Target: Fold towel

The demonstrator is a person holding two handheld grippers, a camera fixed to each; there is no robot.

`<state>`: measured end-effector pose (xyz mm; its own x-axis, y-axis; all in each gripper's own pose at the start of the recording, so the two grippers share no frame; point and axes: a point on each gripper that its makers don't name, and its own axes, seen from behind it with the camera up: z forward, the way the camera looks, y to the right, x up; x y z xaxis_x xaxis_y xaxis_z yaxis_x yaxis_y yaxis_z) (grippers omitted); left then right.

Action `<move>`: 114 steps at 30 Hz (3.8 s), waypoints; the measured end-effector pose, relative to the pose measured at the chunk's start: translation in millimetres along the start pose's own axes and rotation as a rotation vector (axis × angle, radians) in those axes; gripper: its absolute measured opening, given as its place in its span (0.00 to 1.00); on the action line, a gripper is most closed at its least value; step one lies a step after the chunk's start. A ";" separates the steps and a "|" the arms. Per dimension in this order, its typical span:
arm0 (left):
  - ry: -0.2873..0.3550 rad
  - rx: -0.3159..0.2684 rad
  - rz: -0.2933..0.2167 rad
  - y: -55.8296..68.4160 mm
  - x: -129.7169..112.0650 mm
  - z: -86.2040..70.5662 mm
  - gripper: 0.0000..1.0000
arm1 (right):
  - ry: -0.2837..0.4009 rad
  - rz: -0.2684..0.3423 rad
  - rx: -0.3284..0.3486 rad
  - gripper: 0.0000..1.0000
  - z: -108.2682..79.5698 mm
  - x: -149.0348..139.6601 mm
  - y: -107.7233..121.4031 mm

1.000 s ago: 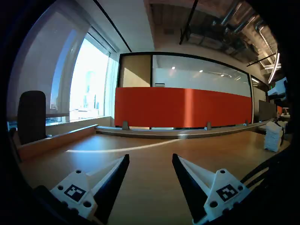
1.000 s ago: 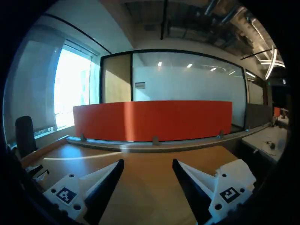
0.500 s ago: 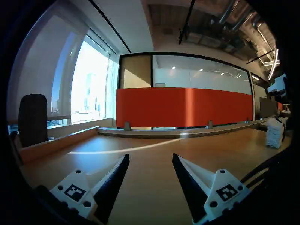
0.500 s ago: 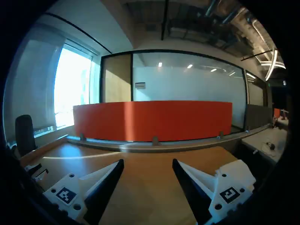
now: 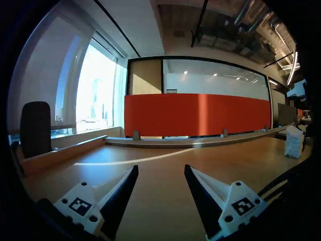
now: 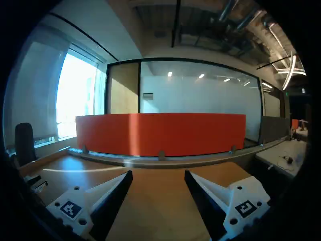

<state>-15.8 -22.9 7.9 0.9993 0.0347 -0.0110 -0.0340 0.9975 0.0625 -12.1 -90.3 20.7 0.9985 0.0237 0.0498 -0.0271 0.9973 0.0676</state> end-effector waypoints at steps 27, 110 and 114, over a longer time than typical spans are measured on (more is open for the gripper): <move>0.002 0.000 0.000 2.7 -8.1 2.4 0.96 | 0.030 -0.004 -0.076 1.00 0.0 -73.8 78.4; 0.002 0.000 -0.001 2.5 -7.2 2.1 0.96 | 0.066 -0.001 -0.034 1.00 -13.2 -144.3 74.2; 0.001 0.000 0.000 2.2 -5.8 1.7 0.96 | 0.067 -0.001 -0.034 1.00 -13.3 -144.8 74.7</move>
<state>-21.6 -21.1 9.8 0.9993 0.0344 -0.0125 -0.0336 0.9975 0.0627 -158.0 -18.4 5.3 0.9995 0.0265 -0.0167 -0.0260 0.9991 0.0338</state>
